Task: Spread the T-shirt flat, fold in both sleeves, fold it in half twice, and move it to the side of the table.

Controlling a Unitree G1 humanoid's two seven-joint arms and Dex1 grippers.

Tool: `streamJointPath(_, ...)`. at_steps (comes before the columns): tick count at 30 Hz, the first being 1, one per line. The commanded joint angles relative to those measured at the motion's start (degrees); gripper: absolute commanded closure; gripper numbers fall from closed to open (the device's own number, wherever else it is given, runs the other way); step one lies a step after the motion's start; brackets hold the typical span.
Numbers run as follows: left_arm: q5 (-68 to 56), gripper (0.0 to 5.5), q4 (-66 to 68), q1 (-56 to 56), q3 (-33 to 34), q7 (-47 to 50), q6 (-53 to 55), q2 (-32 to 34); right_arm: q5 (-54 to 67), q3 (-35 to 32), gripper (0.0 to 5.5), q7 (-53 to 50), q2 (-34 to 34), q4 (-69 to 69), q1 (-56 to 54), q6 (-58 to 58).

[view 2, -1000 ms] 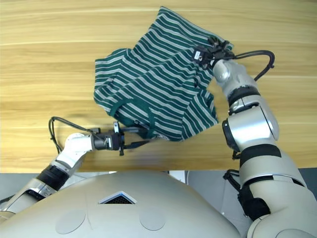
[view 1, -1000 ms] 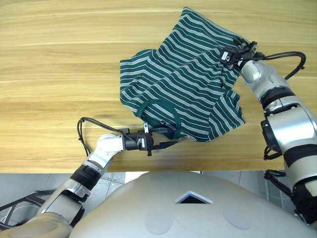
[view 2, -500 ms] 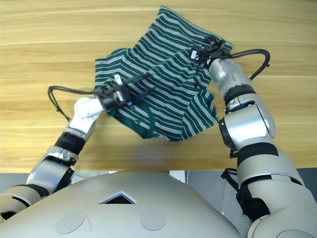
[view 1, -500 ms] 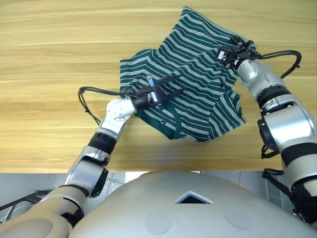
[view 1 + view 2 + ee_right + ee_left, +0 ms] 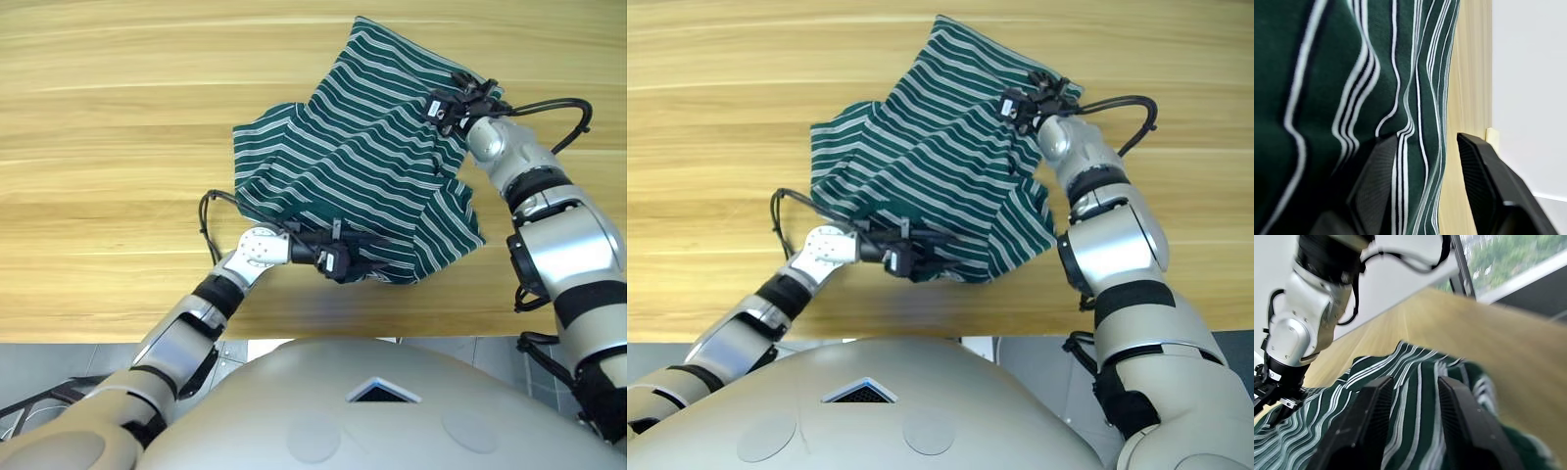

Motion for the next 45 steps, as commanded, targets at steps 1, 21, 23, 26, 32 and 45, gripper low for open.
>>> streamJointPath(1,-4.5,3.81,-4.13,6.45,-1.12,-5.46,3.91,4.79,-0.5,0.41,3.22,0.59,0.41,0.33,-1.03,0.62)
streamJointPath(21,35.48,3.81,-20.71,3.25,8.88,25.79,12.03,4.9,-0.3,0.22,3.22,-0.07,1.09,0.53,-0.51,1.68)
streamJointPath(23,34.6,3.81,-20.75,3.82,7.43,25.01,11.78,5.1,-0.3,0.24,3.22,-0.04,0.97,0.54,-0.38,1.78)
streamJointPath(26,36.37,3.81,-18.21,2.82,4.84,24.85,10.97,5.67,-0.04,-0.09,3.22,-0.37,0.84,0.58,-0.55,2.13)
streamJointPath(32,35.05,3.81,-16.19,4.24,0.87,21.78,7.84,10.06,-0.09,-0.08,3.22,-0.46,0.72,0.7,-0.66,2.47)
streamJointPath(45,22.28,3.81,-15.04,6.86,-5.31,12.36,3.14,17.63,-0.45,0.29,3.22,-0.44,1.53,0.68,-1.56,3.01)
